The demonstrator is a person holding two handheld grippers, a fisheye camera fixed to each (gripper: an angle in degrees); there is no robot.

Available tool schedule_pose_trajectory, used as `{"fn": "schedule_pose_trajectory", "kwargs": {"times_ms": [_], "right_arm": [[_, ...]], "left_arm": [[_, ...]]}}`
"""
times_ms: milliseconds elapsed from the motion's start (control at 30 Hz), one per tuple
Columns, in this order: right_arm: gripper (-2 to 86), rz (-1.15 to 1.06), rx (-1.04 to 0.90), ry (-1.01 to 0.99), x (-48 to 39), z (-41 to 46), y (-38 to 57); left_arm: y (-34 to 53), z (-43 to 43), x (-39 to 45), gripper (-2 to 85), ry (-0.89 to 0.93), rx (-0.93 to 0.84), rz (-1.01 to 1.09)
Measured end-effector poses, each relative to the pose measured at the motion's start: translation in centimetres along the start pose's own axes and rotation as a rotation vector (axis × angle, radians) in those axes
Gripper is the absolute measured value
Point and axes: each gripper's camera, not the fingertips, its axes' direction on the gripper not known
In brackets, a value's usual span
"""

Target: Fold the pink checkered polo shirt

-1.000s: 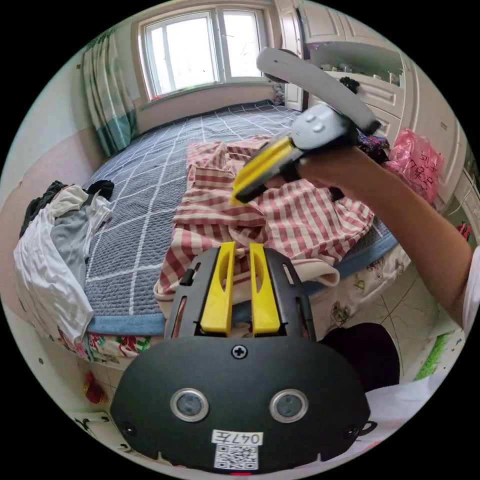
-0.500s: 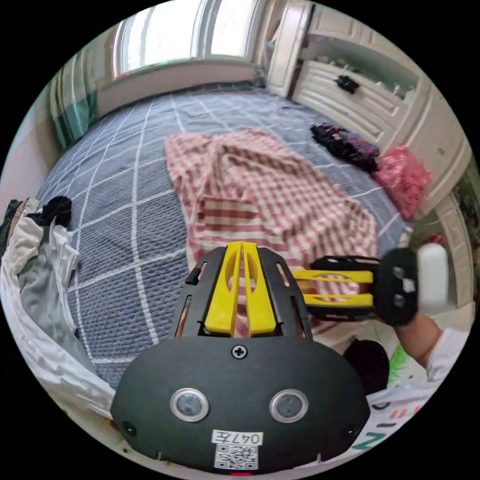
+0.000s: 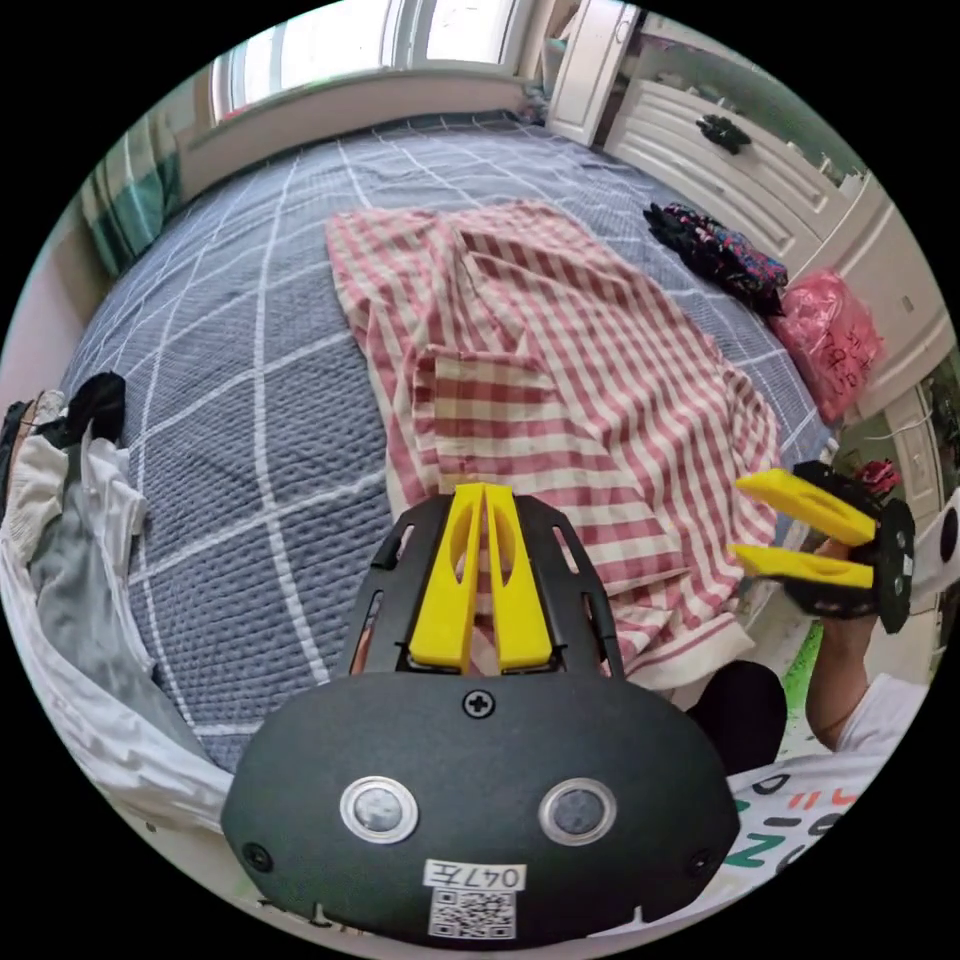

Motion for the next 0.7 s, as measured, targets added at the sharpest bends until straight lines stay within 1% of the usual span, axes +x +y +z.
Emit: {"fn": "schedule_pose_trajectory", "kwargs": {"times_ms": [67,100,167,267,367,467,533,600,700], "right_arm": [[7.2,0.207,0.054,0.116,3.0,-3.0,4.6],[7.4,0.267,0.061,0.149,3.8,-3.5,6.0],[8.1,0.507,0.060,0.236,7.3,-4.7,11.8],[9.9,0.719,0.062,0.246,11.1,-4.9,17.4],[12.5,0.786,0.050,0.290,13.6,-4.1,19.8],[14.2,0.845,0.038,0.238,16.1,-2.8,21.3],[14.3,0.864,0.056,0.208,17.1,-2.2,22.2],[14.1,0.878,0.059,0.201,17.8,-1.4,22.9],[11.5,0.884,0.023,0.171,18.8,-0.4,23.5]], "left_arm": [[-2.1,-1.7,1.0,0.4,-0.006,0.066,0.041],[-4.1,-2.7,2.1,1.2,-0.027,0.096,0.095],[-7.7,-3.6,3.9,5.1,-0.033,0.119,0.181],[-15.1,-3.2,7.0,11.6,0.064,0.065,0.277],[-23.2,-1.2,9.7,13.5,0.077,-0.004,0.283],[-30.9,1.6,12.7,13.6,0.041,-0.074,0.287],[-34.9,3.4,14.6,13.2,-0.028,-0.105,0.296],[-39.0,6.0,17.1,11.9,-0.185,-0.118,0.328],[-42.1,10.3,19.1,10.8,-0.367,-0.173,0.364]]}}
